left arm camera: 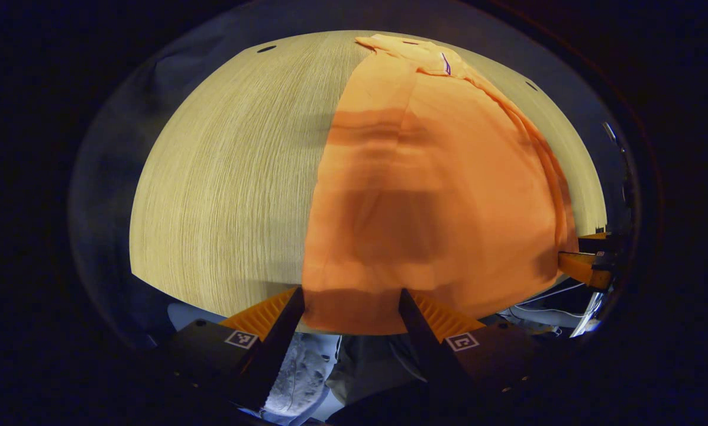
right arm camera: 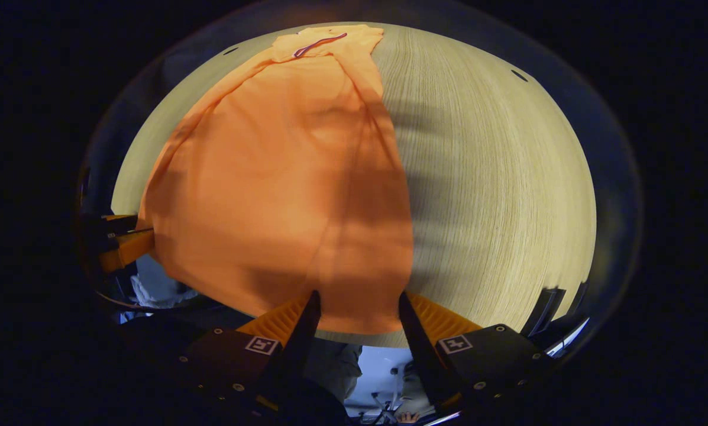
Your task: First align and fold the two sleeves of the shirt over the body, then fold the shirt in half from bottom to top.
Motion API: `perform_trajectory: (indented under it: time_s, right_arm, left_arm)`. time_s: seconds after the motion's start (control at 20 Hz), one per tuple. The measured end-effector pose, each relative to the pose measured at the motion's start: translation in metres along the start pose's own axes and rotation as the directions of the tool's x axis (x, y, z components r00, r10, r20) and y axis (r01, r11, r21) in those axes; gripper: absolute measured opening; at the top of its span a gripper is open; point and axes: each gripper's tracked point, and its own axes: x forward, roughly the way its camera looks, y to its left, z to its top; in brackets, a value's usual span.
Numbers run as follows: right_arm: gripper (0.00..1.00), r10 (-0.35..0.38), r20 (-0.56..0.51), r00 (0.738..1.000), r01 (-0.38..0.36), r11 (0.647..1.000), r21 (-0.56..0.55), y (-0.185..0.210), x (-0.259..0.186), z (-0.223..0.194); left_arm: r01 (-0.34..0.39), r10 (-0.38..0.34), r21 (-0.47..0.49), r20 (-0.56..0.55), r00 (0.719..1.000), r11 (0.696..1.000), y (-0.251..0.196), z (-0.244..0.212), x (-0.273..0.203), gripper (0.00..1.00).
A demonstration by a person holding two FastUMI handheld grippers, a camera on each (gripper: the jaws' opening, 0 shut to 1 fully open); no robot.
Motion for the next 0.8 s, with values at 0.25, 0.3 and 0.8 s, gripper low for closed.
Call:
perform_trajectory:
  time_s: [0.25, 0.3, 0.8]
  right_arm:
    - [0.38, 0.017, 0.004, 1.000, -0.016, 0.999, -0.047, 0.018, -0.002, 0.001]
    - [0.16, 0.010, 0.007, 1.000, -0.010, 0.999, -0.052, 0.019, 0.000, -0.001]
    - [0.00, 0.107, 0.115, 0.988, -0.118, 0.989, 0.092, 0.023, -0.018, 0.026]
  left_arm:
    - [0.001, -0.001, -0.001, 0.073, 0.997, 1.000, -0.012, 0.009, 0.000, 0.30]
    - [0.013, -0.015, 0.018, 0.093, 0.996, 1.000, -0.016, 0.011, 0.001, 0.07]
    - [0.199, -0.184, -0.099, 0.144, 0.972, 0.975, -0.027, 0.034, -0.013, 0.01]
